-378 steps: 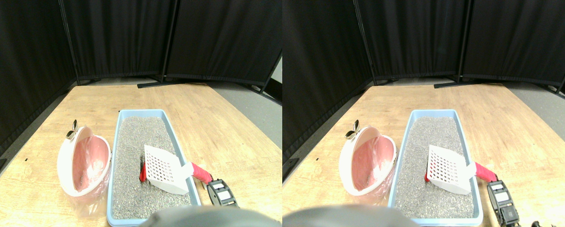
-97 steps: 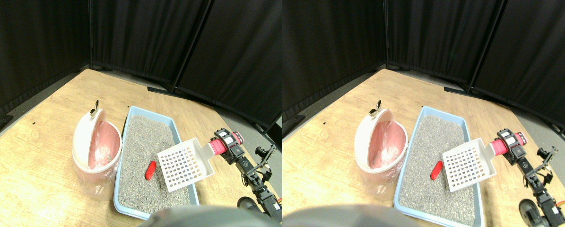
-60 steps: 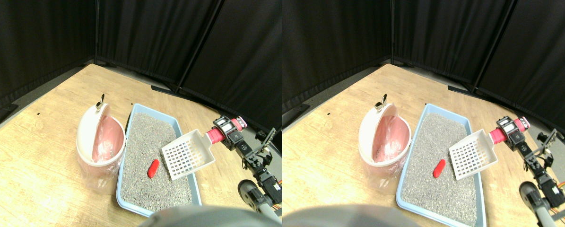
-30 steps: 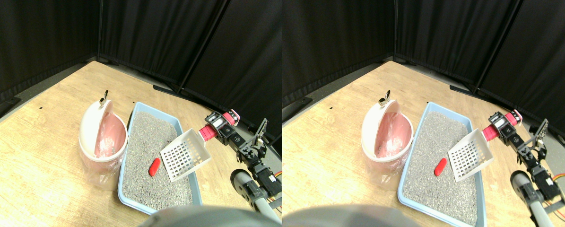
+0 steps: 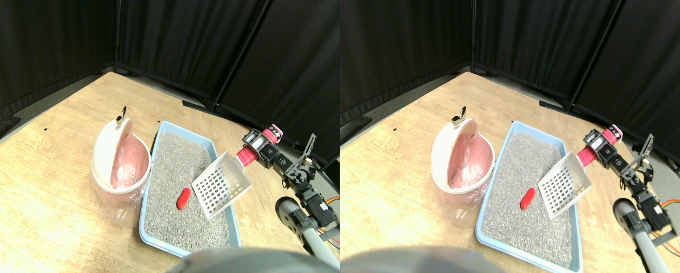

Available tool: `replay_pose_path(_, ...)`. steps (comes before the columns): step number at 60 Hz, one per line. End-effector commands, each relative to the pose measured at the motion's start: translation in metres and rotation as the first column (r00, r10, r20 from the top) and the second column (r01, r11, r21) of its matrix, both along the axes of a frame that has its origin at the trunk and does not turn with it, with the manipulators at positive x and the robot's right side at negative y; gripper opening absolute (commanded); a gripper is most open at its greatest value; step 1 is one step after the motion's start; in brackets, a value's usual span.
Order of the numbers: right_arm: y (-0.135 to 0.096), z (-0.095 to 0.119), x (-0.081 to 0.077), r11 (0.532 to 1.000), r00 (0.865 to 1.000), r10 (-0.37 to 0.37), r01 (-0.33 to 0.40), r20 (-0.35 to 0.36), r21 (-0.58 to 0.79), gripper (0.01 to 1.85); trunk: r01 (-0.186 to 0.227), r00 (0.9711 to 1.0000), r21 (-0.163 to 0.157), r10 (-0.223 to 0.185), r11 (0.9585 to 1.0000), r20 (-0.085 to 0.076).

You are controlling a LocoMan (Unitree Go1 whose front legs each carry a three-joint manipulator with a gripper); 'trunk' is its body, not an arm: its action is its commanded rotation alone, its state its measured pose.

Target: Scoop (unimanual)

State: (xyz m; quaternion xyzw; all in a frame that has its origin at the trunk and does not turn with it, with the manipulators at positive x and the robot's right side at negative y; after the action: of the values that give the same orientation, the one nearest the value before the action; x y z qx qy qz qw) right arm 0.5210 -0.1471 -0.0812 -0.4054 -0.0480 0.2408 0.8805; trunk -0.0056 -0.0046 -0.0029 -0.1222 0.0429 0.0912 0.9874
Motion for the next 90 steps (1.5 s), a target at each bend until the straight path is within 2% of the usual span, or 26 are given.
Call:
replay_pose_path(1,0.004,-0.004,0.001,1.000,0.999,0.010,-0.010,0.037,-0.013,0.06,-0.015,0.9993,-0.029,0.014,0.9995,-0.034)
replay_pose_path(4,0.004,-0.005,0.002,1.000,0.999,0.011,-0.011,0.034,-0.008,0.06,-0.015,0.9993,-0.029,0.014,0.9995,-0.034)
replay_pose_path(9,0.004,-0.013,0.005,0.999,1.000,0.009,-0.009,0.009,-0.034,0.06,-0.025,0.9987,-0.037,0.023,0.9990,-0.047)
replay_pose_path(18,0.009,-0.020,0.005,0.999,1.000,0.009,-0.009,-0.008,-0.034,0.06,-0.027,0.9982,-0.038,0.025,0.9989,-0.055)
replay_pose_path(19,0.010,-0.023,0.005,0.999,0.998,0.044,-0.045,-0.033,-0.020,0.06,-0.029,0.9980,-0.039,0.026,0.9988,-0.057)
replay_pose_path(23,0.013,-0.029,0.006,0.998,0.997,0.063,-0.063,-0.046,0.020,0.06,-0.034,0.9978,-0.043,0.031,0.9985,-0.059)
replay_pose_path(27,0.016,-0.033,0.005,0.999,0.997,0.032,-0.031,-0.070,0.011,0.06,-0.042,0.9971,-0.050,0.039,0.9979,-0.065)
replay_pose_path(28,0.020,-0.036,0.004,1.000,0.996,0.000,0.001,-0.090,0.006,0.06,-0.045,0.9970,-0.052,0.042,0.9977,-0.065)
replay_pose_path(33,0.025,-0.041,0.001,1.000,0.994,-0.014,0.014,-0.106,-0.002,0.06,-0.048,0.9965,-0.059,0.043,0.9971,-0.071)
replay_pose_path(37,0.032,-0.052,-0.002,0.998,0.991,0.034,-0.028,-0.132,0.047,0.06,-0.056,0.9958,-0.071,0.051,0.9959,-0.076)
replay_pose_path(43,0.042,-0.069,-0.012,0.998,0.984,0.023,-0.014,-0.176,0.056,0.06,-0.077,0.9941,-0.085,0.070,0.9934,-0.083)
replay_pose_path(47,0.047,-0.084,-0.016,0.997,0.981,0.058,-0.047,-0.184,0.064,0.06,-0.087,0.9929,-0.092,0.079,0.9919,-0.089)
replay_pose_path(49,0.049,-0.091,-0.019,0.997,0.974,0.050,-0.036,-0.220,0.068,0.06,-0.091,0.9925,-0.095,0.082,0.9914,-0.091)
replay_pose_path(56,0.053,-0.104,-0.021,0.993,0.966,0.085,-0.062,-0.244,0.102,0.06,-0.099,0.9916,-0.098,0.090,0.9903,-0.093)
replay_pose_path(64,0.058,-0.110,-0.021,0.990,0.960,0.086,-0.053,-0.265,0.128,0.06,-0.097,0.9919,-0.094,0.088,0.9909,-0.091)
replay_pose_path(73,0.057,-0.108,-0.018,0.989,0.957,0.045,-0.002,-0.286,0.150,0.06,-0.096,0.9922,-0.093,0.088,0.9910,-0.088)
replay_pose_path(74,0.056,-0.105,-0.016,0.985,0.951,0.003,0.050,-0.310,0.164,0.06,-0.096,0.9922,-0.093,0.088,0.9910,-0.088)
replay_pose_path(78,0.054,-0.102,-0.012,0.979,0.954,-0.006,0.067,-0.299,0.195,0.10,-0.093,0.9929,-0.093,0.085,0.9914,-0.084)
replay_pose_path(80,0.052,-0.098,-0.010,0.968,0.947,-0.076,0.145,-0.313,0.205,0.16,-0.093,0.9929,-0.093,0.085,0.9914,-0.084)
replay_pose_path(82,0.051,-0.097,-0.009,0.966,0.947,-0.081,0.151,-0.311,0.208,0.15,-0.092,0.9931,-0.093,0.085,0.9914,-0.082)
replay_pose_path(83,0.050,-0.095,-0.007,0.960,0.947,-0.084,0.160,-0.310,0.230,0.06,-0.089,0.9934,-0.091,0.082,0.9918,-0.080)
replay_pose_path(84,0.049,-0.092,-0.006,0.946,0.942,-0.106,0.194,-0.318,0.260,0.06,-0.089,0.9934,-0.091,0.082,0.9918,-0.080)
replay_pose_path(87,0.048,-0.089,-0.004,0.947,0.942,-0.094,0.184,-0.322,0.262,0.06,-0.087,0.9937,-0.091,0.080,0.9920,-0.078)
replay_pose_path(88,0.045,-0.086,-0.002,0.934,0.935,-0.095,0.202,-0.342,0.294,0.06,-0.086,0.9939,-0.090,0.080,0.9922,-0.076)
replay_pose_path(89,0.045,-0.086,-0.002,0.934,0.935,-0.095,0.202,-0.342,0.294,0.06,-0.085,0.9941,-0.088,0.079,0.9925,-0.075)
replay_pose_path(90,0.045,-0.082,-0.002,0.907,0.917,-0.141,0.271,-0.373,0.323,0.06,-0.084,0.9942,-0.087,0.078,0.9926,-0.075)
